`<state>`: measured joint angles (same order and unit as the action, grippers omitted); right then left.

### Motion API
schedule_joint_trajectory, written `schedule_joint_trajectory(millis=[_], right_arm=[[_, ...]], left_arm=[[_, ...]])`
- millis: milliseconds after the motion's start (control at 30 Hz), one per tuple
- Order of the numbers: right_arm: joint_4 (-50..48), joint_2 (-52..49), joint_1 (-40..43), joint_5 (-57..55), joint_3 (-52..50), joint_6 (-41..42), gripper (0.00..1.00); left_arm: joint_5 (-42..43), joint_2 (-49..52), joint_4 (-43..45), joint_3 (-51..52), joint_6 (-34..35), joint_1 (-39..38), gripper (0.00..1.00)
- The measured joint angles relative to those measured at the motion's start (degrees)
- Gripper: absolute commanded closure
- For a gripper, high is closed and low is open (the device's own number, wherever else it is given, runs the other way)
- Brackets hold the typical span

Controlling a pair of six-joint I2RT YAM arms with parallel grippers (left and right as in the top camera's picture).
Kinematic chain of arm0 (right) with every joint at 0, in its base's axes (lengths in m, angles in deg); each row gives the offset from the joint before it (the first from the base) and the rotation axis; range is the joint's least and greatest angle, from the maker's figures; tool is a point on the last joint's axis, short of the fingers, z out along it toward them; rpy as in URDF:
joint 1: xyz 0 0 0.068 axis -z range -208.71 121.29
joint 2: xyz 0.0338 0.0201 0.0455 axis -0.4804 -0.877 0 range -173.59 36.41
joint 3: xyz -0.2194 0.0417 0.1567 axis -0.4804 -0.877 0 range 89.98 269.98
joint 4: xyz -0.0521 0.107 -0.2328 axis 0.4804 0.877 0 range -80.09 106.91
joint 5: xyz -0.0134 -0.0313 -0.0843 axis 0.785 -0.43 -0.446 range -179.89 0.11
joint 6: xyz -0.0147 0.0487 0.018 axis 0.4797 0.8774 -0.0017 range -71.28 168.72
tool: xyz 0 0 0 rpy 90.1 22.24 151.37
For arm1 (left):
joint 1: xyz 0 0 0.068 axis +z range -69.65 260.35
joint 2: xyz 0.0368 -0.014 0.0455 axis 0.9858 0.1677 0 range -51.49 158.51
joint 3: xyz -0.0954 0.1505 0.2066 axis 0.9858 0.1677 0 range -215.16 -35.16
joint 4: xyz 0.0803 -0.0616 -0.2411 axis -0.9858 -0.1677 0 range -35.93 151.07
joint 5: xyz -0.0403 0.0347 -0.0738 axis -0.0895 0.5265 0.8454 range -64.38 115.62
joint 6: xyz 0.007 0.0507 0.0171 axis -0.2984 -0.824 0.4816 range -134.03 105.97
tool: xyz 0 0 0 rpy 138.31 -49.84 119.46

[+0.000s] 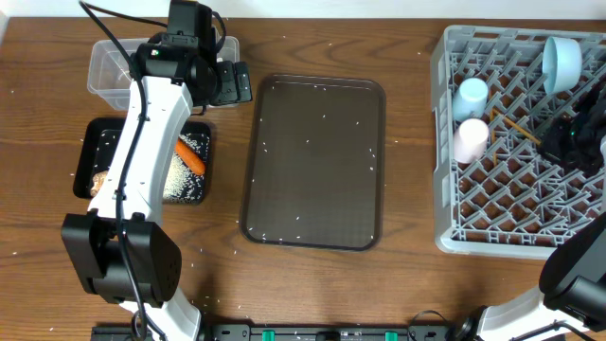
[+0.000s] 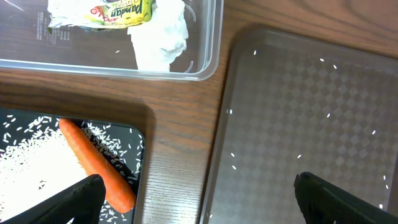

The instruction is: Sort waste into correct bins and load items into the dishwasher rack

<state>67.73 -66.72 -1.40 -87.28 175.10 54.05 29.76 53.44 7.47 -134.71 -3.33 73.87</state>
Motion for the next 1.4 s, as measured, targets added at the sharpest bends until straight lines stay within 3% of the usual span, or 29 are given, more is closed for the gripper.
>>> schedule_joint_trajectory(millis=[600,633,733,800,1233,1400], right_arm=[[2.67,0.02,-1.68,6.58,4.50,-1.66,0.96],[3.23,0.02,-2.23,6.60,4.52,-1.75,0.84],[5.25,0.02,-4.20,6.67,4.57,-2.32,0.29],[6.43,0.02,-5.25,6.62,4.61,-2.54,0.21],[12.57,0.59,-5.49,6.64,6.34,-2.95,0.21],[12.52,5.46,-6.25,6.60,8.28,-3.10,0.37]], left_arm=[[0.00,0.00,0.00,0.00,0.00,0.00,0.02],[0.00,0.00,0.00,0.00,0.00,0.00,0.02],[0.00,0.00,0.00,0.00,0.02,0.00,0.02],[0.00,0.00,0.00,0.00,0.00,0.00,0.02],[0.00,0.00,0.00,0.00,0.02,0.00,0.02],[0.00,0.00,0.00,0.00,0.02,0.00,0.02]])
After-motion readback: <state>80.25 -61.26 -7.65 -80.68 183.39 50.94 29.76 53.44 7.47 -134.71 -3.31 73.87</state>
